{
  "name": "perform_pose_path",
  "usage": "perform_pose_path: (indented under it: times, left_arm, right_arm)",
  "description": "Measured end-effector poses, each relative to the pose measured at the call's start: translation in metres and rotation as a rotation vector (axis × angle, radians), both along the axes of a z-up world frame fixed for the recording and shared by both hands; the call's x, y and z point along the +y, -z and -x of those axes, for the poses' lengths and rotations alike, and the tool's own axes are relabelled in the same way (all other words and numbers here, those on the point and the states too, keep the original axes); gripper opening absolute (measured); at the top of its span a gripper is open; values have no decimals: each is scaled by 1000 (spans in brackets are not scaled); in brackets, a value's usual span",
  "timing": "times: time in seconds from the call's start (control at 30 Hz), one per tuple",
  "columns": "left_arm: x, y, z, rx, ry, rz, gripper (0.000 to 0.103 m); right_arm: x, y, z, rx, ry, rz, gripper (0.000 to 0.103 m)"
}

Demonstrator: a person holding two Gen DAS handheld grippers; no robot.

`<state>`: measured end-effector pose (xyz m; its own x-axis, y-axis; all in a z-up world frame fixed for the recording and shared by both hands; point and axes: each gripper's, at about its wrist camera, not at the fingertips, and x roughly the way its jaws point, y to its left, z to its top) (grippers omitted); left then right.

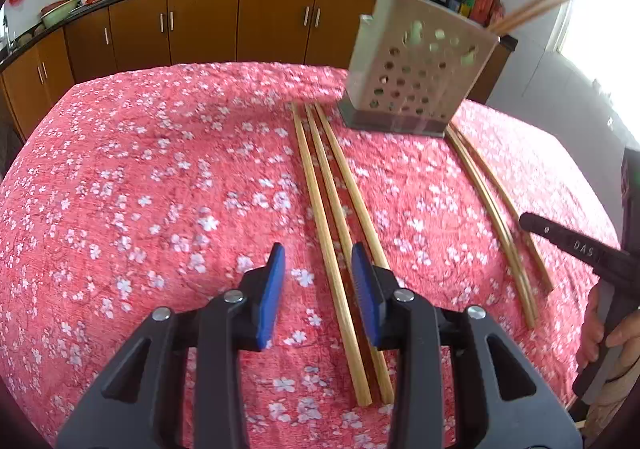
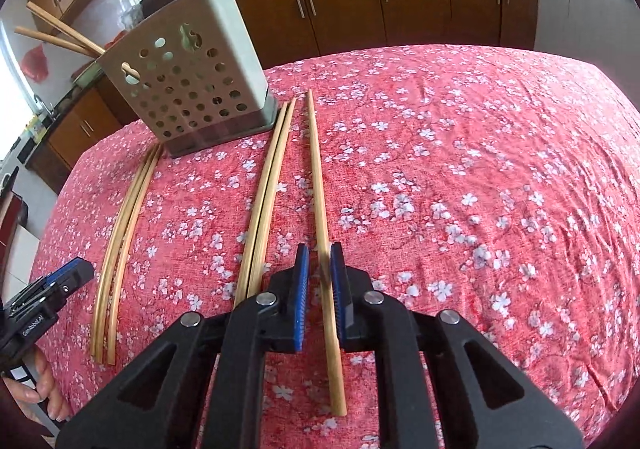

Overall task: Organize utensils
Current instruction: 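Lower the left tool toward the chopsticks while the right tool closes on one chopstick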

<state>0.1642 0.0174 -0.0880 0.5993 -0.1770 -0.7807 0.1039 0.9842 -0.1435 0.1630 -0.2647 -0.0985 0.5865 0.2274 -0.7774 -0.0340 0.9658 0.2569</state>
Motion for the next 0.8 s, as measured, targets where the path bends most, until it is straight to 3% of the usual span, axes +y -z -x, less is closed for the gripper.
perform_pose_path:
  times: [0.33,0.43,0.8]
  left_arm:
    - [-9,9,-1,20,10,-55,20]
    - [-13,11,-4,9,0,-108,10]
    - [46,13,-40,6,-158,-148,12]
  right_arm:
    - [7,4,0,-9,-19,47,12]
    - [9,4,0,-14,-25,60,11]
    - [-20,5,-17,-33,55,110,8]
